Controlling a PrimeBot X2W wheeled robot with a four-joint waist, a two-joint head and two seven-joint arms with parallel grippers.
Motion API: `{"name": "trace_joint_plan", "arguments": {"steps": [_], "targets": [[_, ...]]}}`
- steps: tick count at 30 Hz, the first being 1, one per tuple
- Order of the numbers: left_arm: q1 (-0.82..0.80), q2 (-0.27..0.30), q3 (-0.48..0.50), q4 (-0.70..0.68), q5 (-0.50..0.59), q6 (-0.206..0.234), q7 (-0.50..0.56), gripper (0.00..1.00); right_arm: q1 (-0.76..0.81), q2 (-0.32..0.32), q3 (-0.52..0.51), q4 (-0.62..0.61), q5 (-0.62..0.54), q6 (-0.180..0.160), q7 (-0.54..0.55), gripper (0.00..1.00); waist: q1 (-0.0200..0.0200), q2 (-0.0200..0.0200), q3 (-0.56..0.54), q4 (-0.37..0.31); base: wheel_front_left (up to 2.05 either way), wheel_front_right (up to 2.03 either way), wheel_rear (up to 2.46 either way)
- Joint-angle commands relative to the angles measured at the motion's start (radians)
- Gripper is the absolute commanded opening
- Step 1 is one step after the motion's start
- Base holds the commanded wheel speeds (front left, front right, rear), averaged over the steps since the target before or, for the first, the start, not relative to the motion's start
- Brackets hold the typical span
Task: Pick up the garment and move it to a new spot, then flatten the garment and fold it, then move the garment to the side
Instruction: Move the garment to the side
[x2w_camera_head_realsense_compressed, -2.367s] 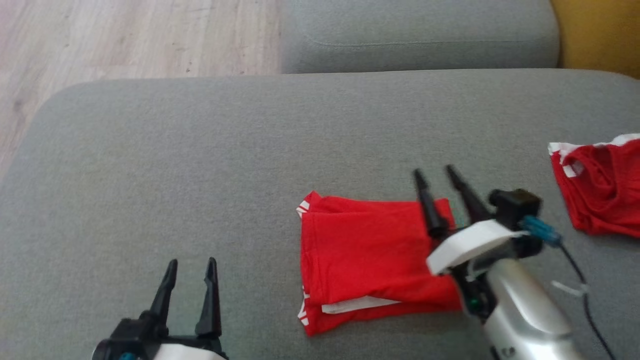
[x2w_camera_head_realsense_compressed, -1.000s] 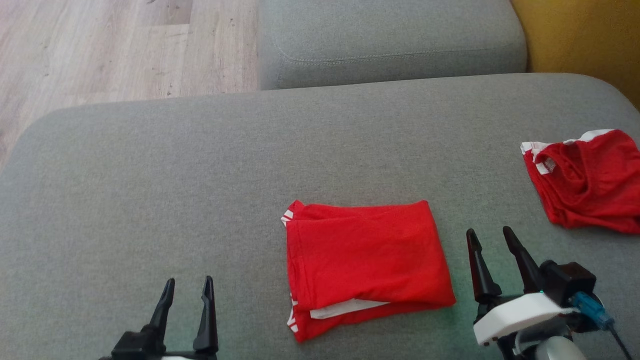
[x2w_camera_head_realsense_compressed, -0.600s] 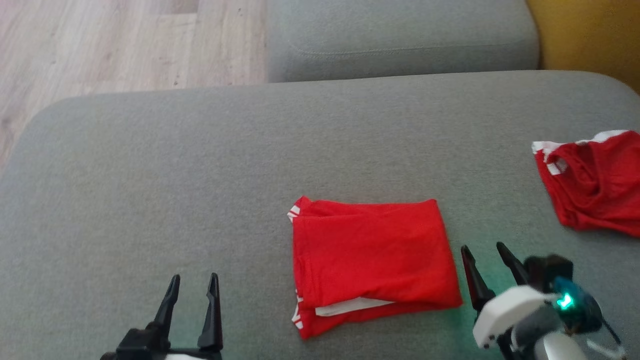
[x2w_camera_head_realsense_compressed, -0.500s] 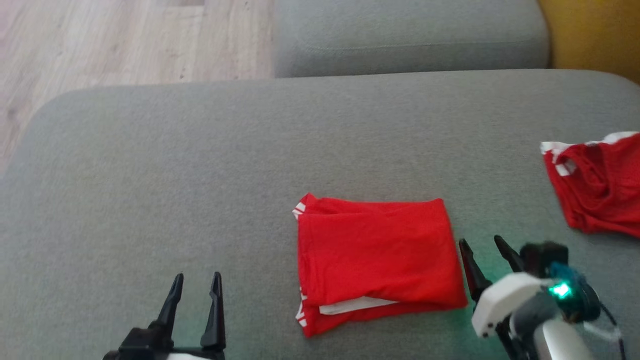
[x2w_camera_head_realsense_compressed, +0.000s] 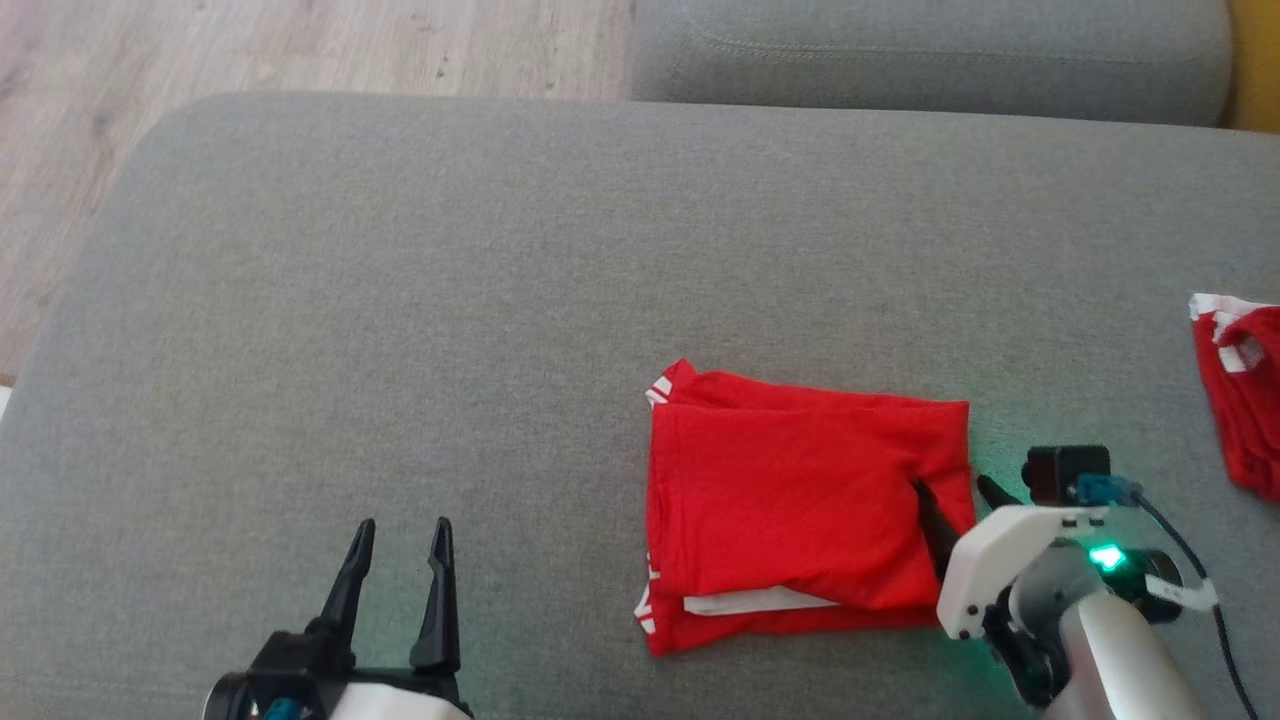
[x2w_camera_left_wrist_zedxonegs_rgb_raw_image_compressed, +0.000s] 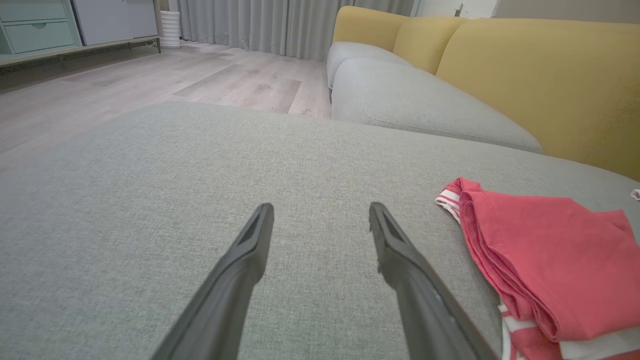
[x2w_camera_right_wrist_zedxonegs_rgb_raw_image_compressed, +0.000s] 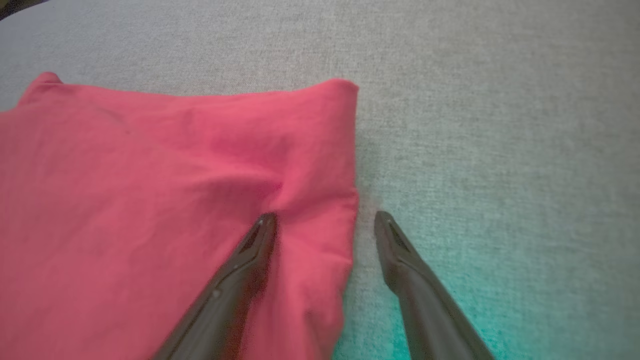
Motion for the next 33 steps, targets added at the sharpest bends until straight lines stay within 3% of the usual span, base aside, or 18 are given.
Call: {"name": "trace_joint_plan", "arguments": {"steps": [1, 3, 4, 5, 15, 27, 33], "targets": [[-0.048, -0.006, 0.040, -0.023, 0.015, -0.005, -0.012, 1.00, -0.039, -0.003, 0.040, -0.007, 0.009, 0.004, 0.012, 1.00, -0.0001, 0.0000, 0.007, 0.007, 0.00, 0.00, 0.00], [-0.049, -0.008, 0.044, -0.023, 0.017, -0.006, -0.012, 1.00, -0.046, -0.003, 0.048, 0.002, 0.017, 0.004, 0.012, 0.36, -0.0001, 0.0000, 0.011, 0.006, 0.00, 0.00, 0.00], [-0.050, -0.010, 0.046, -0.023, 0.019, -0.006, -0.012, 1.00, -0.051, -0.003, 0.051, 0.005, 0.020, 0.004, 0.010, 0.12, -0.0001, 0.0000, 0.012, 0.003, 0.00, 0.00, 0.00], [-0.050, -0.011, 0.047, -0.024, 0.021, -0.007, -0.012, 1.00, -0.057, -0.003, 0.053, 0.006, 0.023, 0.004, 0.006, 0.00, -0.0001, 0.0000, 0.014, -0.002, 0.00, 0.00, 0.00], [-0.060, -0.016, 0.056, -0.047, 0.044, -0.013, -0.012, 1.00, -0.148, -0.019, -0.017, -0.019, -0.011, 0.004, -0.056, 0.00, -0.0001, 0.0000, 0.048, -0.126, 0.00, 0.00, 0.00], [-0.136, 0.011, 0.054, -0.079, 0.079, -0.026, -0.003, 1.00, -0.193, -0.064, -0.128, -0.176, -0.031, 0.004, -0.088, 0.00, -0.0001, 0.0000, 0.171, -0.387, 0.00, 0.00, 0.00], [-0.188, 0.025, 0.037, -0.092, 0.096, -0.033, 0.025, 1.00, -0.218, -0.062, -0.140, -0.217, -0.027, 0.004, -0.088, 0.00, -0.0001, 0.0000, 0.203, -0.442, 0.00, 0.00, 0.00]]}}
